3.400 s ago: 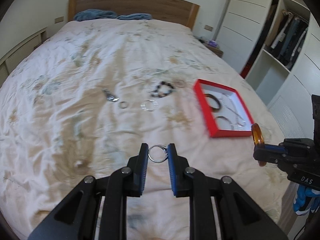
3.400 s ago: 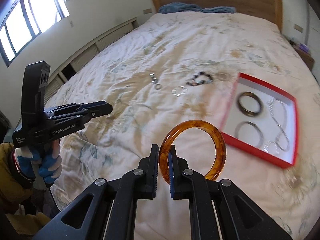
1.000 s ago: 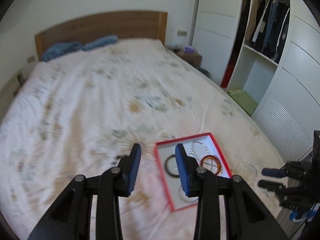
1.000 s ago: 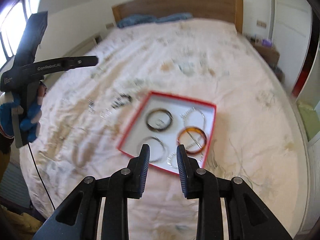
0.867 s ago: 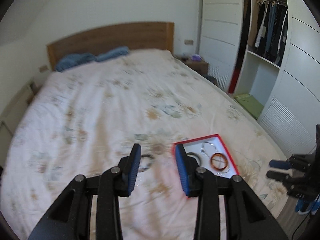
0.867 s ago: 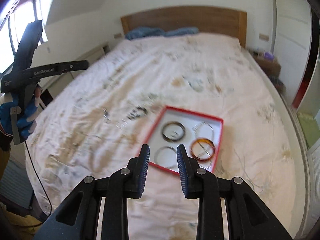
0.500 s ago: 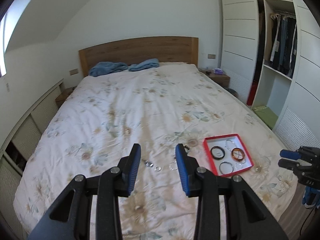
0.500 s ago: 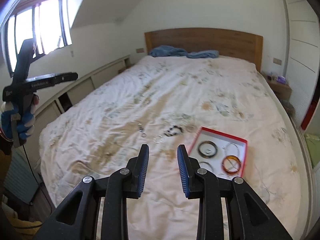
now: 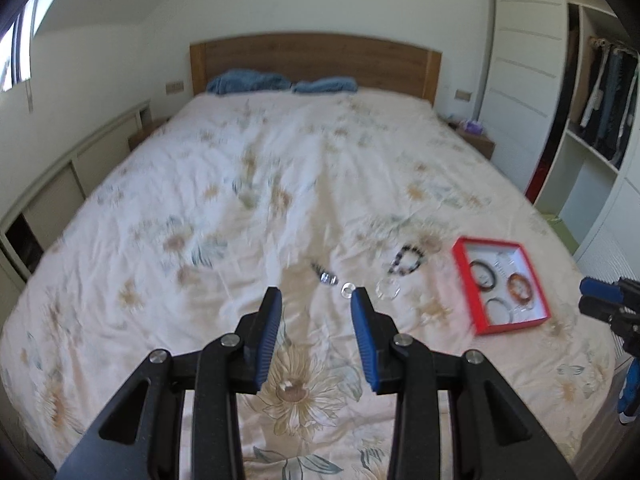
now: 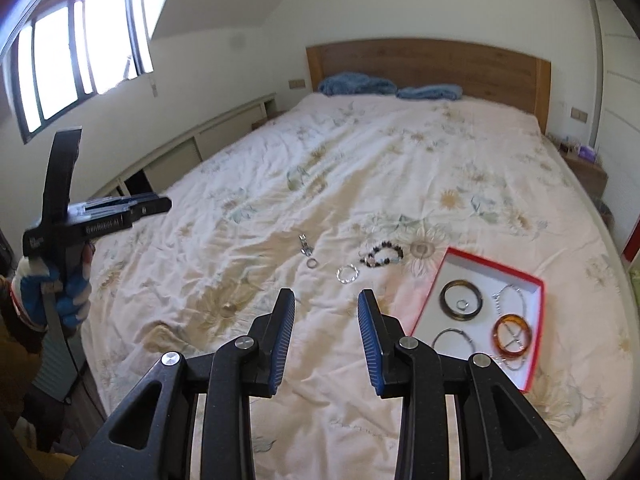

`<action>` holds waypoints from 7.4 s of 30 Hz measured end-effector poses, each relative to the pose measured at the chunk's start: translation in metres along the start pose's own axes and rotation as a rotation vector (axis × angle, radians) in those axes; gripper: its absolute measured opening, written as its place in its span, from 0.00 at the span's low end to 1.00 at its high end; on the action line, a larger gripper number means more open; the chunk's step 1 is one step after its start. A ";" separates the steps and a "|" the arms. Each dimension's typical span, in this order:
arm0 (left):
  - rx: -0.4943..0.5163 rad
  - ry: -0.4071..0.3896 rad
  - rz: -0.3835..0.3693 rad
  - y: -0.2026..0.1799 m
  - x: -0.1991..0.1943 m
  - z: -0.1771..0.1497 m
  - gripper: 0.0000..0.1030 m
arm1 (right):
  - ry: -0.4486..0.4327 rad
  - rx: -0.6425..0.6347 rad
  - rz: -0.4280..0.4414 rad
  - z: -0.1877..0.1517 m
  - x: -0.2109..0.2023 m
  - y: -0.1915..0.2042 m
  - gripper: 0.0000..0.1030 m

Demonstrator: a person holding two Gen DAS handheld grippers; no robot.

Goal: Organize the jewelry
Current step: 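Move both open grippers back over the remaining jewelry on the bed, then grasp the silver ring with the left gripper while the right grasps the twisted silver hoop, then carry the ring and twisted hoop into the red box and open both grippers, then move both open grippers back over the silver watch and beaded bracelet, then grasp the silver watch with the left gripper while the right grasps the beaded bracelet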

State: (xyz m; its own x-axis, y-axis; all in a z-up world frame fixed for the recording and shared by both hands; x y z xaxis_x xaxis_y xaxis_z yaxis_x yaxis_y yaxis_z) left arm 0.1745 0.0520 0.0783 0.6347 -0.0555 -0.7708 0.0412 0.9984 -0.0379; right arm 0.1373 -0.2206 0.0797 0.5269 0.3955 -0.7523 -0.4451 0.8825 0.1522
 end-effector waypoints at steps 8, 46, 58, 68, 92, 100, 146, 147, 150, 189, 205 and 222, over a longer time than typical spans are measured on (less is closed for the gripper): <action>-0.035 0.131 -0.037 0.003 0.123 -0.013 0.32 | 0.131 0.059 0.041 0.010 0.117 -0.027 0.32; -0.020 0.251 -0.192 -0.028 0.296 -0.003 0.32 | 0.341 0.011 0.060 0.038 0.325 -0.042 0.42; -0.027 0.246 -0.198 -0.025 0.290 -0.004 0.18 | 0.350 -0.008 0.032 0.036 0.334 -0.041 0.38; -0.054 0.235 -0.201 -0.027 0.241 -0.011 0.18 | 0.297 0.004 0.077 0.026 0.273 -0.025 0.37; 0.208 0.246 -0.434 -0.266 0.174 -0.015 0.18 | 0.214 0.250 -0.158 -0.061 0.101 -0.186 0.37; 0.274 0.321 -0.416 -0.317 0.218 -0.017 0.18 | 0.222 0.276 -0.168 -0.066 0.120 -0.233 0.37; 0.206 0.128 -0.265 -0.199 0.063 0.003 0.22 | 0.019 0.242 -0.198 -0.021 -0.012 -0.167 0.44; 0.185 0.121 -0.245 -0.180 0.052 0.000 0.24 | 0.002 0.235 -0.192 -0.019 -0.019 -0.157 0.44; 0.131 0.096 -0.195 -0.137 0.031 -0.005 0.32 | -0.032 0.209 -0.171 -0.014 -0.032 -0.128 0.45; -0.187 0.294 -0.112 -0.006 0.309 0.021 0.33 | 0.264 0.286 0.040 0.040 0.300 -0.087 0.54; -0.181 0.243 -0.100 -0.006 0.320 0.021 0.24 | 0.233 0.266 -0.097 0.083 0.364 -0.101 0.36; -0.226 0.225 -0.161 0.004 0.248 -0.004 0.21 | 0.234 0.246 0.021 0.037 0.282 -0.071 0.11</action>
State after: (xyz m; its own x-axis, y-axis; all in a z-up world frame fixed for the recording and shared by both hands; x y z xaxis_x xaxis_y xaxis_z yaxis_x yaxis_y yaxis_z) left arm 0.3285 0.0423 -0.1153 0.4473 -0.2343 -0.8631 -0.0609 0.9549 -0.2908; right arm 0.3436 -0.1621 -0.1197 0.3263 0.3706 -0.8696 -0.2511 0.9209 0.2983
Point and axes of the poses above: each gripper's, at about its wrist camera, not at the fingertips, and x roughly the way its jaws point, y to its left, z to its top, the point moved 2 cm from there along x, roughly the way its jaws point, and after that the axes turned 7 degrees about y, right-handed, at the moved point
